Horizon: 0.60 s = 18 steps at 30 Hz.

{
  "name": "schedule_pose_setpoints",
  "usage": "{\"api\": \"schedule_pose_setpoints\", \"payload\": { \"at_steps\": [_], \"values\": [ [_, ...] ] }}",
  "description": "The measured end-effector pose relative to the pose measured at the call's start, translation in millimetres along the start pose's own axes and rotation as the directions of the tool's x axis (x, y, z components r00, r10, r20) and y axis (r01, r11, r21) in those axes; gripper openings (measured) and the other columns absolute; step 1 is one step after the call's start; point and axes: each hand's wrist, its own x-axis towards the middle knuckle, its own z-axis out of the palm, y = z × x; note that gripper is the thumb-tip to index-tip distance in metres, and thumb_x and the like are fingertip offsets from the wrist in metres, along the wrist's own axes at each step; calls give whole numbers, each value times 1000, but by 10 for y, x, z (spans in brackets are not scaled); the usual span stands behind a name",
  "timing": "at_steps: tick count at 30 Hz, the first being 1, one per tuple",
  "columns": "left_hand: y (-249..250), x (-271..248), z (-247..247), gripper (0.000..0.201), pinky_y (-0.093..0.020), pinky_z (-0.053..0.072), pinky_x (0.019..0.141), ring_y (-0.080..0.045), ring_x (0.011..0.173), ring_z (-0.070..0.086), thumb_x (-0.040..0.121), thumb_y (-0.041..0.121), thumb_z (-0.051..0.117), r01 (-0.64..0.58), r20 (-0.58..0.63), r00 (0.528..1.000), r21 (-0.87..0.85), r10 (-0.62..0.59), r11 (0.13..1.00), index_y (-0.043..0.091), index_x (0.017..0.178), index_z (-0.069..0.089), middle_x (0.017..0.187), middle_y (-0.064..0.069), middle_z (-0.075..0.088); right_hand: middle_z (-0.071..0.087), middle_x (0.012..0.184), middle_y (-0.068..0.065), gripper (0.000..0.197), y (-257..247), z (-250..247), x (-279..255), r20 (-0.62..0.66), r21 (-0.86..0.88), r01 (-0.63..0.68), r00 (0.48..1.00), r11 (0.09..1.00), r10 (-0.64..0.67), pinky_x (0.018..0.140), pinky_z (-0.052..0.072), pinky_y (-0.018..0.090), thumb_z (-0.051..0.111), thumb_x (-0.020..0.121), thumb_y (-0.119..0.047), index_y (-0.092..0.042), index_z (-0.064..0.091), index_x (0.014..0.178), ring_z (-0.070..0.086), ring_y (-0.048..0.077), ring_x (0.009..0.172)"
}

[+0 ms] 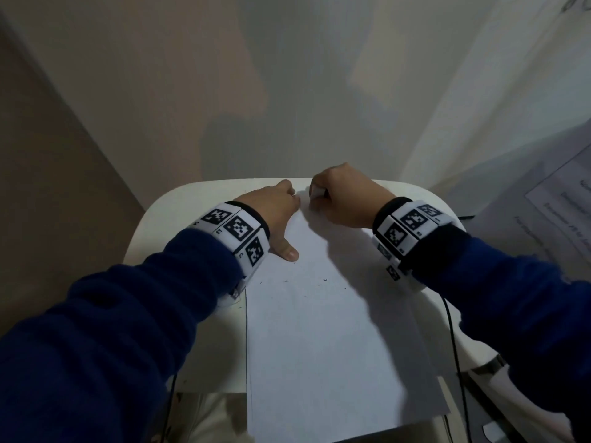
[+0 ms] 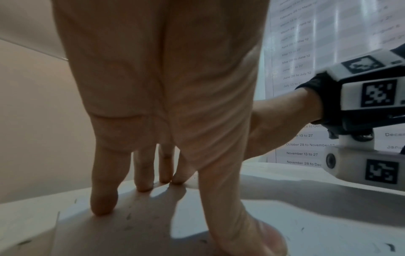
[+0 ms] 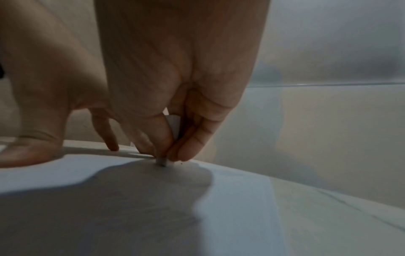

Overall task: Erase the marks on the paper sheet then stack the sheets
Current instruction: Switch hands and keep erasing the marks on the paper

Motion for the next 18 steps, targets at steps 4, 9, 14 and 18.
{"api": "schedule_pose_setpoints", "payload": {
  "at_steps": [4,9,14,18],
  "values": [
    [46,25,-12,101,-45,48,103,-28,129,48,68,59,83,-9,12,1000,42,9,999,17,149,38,149,-6,33,66,71,7,18,10,38,-156,40,2,51,998,999,-51,65,51,37,57,83,-19,-9,66,71,60,26,68],
    [-4,26,-10,114,-44,44,108,-26,139,37,73,67,74,-36,29,999,71,34,997,19,159,17,156,-7,22,65,74,5,17,31,-6,-75,13,-18,35,999,999,-35,68,52,38,58,82,-14,-22,56,67,59,26,70],
    [44,12,-15,110,-45,46,105,-27,136,41,71,66,77,-11,24,1000,87,9,996,20,157,25,154,-6,26,67,78,8,12,31,42,-119,15,-33,8,1000,999,-7,71,52,36,59,83,-13,-14,65,73,60,26,74],
    [72,20,-31,111,-44,48,104,-28,132,46,70,64,79,-6,30,1000,96,3,995,19,156,27,152,-6,29,69,72,0,16,33,9,-216,72,-26,30,997,999,-28,67,49,30,63,80,-11,-22,63,68,57,19,69]
  ]
}}
